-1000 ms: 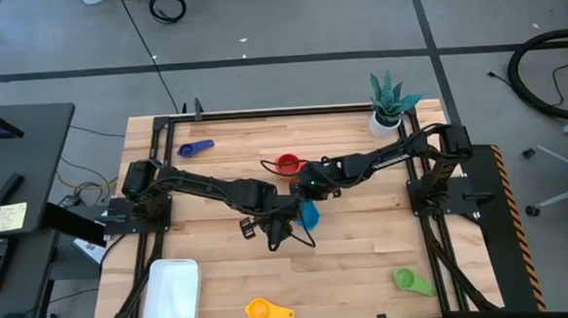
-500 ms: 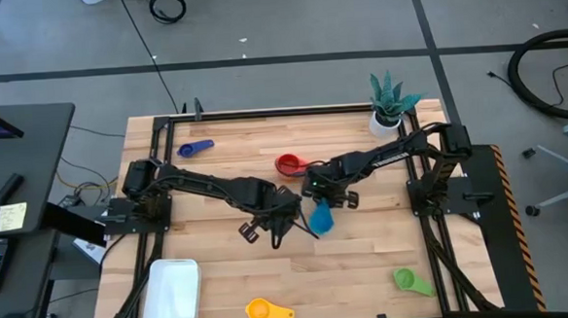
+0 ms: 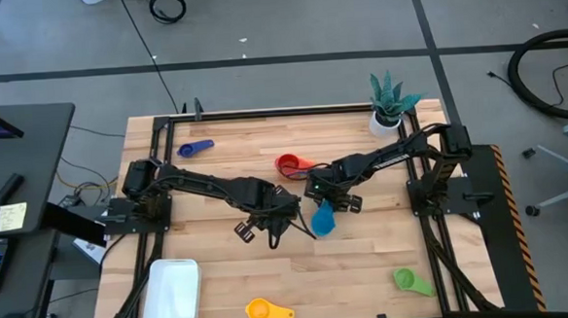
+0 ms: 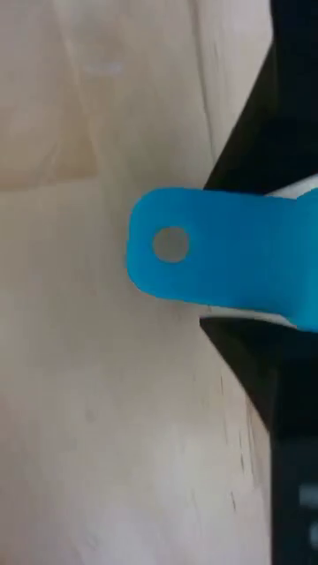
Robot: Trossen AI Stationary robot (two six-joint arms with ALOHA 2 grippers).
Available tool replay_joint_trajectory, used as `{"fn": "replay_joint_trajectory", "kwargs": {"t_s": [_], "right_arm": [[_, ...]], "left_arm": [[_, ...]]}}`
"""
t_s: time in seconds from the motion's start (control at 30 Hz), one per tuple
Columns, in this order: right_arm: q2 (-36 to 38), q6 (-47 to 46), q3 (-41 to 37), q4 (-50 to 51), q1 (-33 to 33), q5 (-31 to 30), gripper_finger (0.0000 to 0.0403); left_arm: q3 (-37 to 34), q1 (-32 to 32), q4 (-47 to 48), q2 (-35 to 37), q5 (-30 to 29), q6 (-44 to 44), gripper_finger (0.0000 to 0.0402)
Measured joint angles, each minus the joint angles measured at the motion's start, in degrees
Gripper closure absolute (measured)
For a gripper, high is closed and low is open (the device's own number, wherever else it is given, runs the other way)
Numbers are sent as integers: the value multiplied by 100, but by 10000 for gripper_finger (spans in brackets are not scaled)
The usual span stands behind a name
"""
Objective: Nest measuring cups in basket
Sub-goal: Stack the light blue measuring cup on top of the red measuring cup
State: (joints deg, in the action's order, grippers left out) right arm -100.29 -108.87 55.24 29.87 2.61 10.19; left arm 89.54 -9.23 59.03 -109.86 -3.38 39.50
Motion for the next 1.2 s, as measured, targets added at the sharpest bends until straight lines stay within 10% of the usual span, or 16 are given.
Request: {"fn": "replay_joint_trajectory", "kwargs": {"t_s": [0.33, 0.83, 1.2], "right_arm": [[22, 1014, 4, -124, 0, 78, 77], [20, 3548, 47, 326, 782, 1305, 183], [17, 4919, 1089, 1720, 1413, 952, 256]], "left_arm": [[0, 7, 30, 0, 0, 15, 352], [0, 296, 470, 0, -391, 20, 351], [0, 506, 470, 0, -389, 18, 351]]}}
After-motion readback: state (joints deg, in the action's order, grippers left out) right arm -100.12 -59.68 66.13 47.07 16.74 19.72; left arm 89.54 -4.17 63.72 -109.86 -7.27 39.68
